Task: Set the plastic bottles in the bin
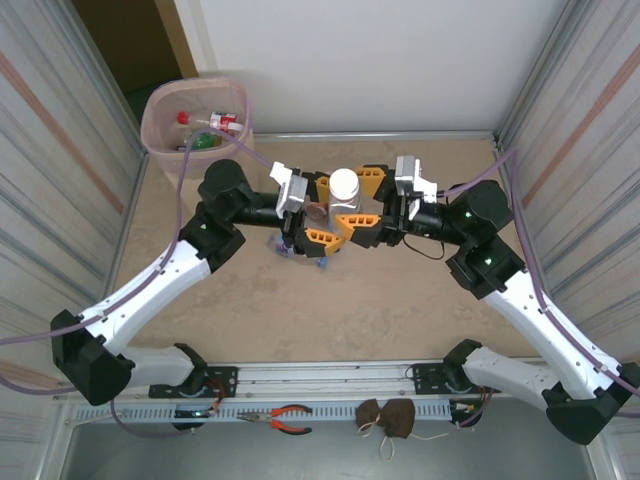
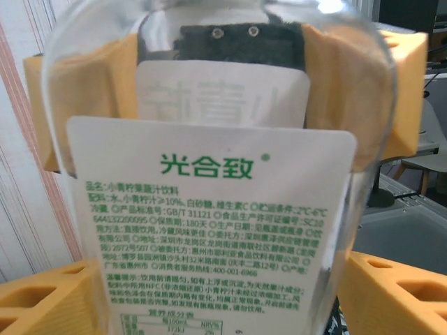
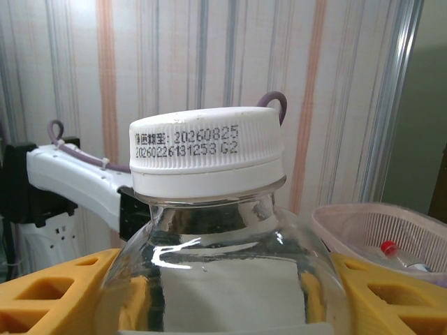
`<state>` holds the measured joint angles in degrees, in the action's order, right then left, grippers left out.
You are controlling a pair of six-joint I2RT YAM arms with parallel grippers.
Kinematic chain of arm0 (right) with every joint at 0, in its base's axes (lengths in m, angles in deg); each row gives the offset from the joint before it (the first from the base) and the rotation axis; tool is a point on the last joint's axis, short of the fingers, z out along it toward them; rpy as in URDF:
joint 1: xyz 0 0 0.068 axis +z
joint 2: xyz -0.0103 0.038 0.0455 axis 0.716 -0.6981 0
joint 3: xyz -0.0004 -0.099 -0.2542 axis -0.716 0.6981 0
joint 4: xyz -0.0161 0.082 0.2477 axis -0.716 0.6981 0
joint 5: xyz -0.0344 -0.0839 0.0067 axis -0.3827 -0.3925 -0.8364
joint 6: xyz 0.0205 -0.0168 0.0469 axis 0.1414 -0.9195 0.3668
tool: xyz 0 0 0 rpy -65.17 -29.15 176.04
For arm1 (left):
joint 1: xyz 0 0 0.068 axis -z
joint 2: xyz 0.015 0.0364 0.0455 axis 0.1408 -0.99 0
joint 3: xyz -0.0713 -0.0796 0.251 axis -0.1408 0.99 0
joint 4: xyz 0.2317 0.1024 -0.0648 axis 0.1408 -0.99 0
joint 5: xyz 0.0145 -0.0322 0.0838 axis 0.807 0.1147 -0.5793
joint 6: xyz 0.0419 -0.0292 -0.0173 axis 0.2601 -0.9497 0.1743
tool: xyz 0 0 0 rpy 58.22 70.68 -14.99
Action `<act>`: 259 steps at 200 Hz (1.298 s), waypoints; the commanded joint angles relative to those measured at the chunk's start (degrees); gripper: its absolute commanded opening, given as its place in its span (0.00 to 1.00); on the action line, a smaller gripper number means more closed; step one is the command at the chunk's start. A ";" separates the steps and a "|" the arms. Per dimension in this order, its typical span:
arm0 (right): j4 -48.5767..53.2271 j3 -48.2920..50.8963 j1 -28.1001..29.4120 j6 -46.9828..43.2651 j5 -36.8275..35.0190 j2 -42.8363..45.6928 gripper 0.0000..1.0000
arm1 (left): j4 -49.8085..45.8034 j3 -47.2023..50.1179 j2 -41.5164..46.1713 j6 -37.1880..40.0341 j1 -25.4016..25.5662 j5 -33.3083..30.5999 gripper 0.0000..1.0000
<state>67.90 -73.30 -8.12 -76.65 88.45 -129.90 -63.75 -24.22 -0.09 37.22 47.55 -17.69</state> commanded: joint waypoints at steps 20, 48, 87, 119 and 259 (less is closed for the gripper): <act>-0.36 -1.25 0.32 -1.94 -0.46 0.98 0.53 | 0.45 -1.49 1.58 0.15 -0.33 1.70 0.68; -0.08 -1.19 0.45 -2.19 -0.63 0.89 0.54 | 1.23 -1.86 1.00 -0.49 -0.30 2.38 0.59; 0.82 -1.24 0.63 -2.91 -1.68 1.29 0.57 | 0.67 -2.17 0.90 -0.35 -0.31 2.45 0.53; 2.10 -1.33 0.72 -3.29 -3.57 2.24 0.87 | -3.65 -3.13 1.01 1.67 -0.56 1.08 0.53; 11.27 -0.54 0.74 -8.45 -13.98 9.03 0.99 | -38.50 -18.43 0.80 6.48 -21.01 -27.55 0.47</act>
<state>78.15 -73.30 -7.49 -83.62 76.01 -121.24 -92.14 -36.66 0.15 42.58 31.38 -37.60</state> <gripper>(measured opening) 0.992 0.618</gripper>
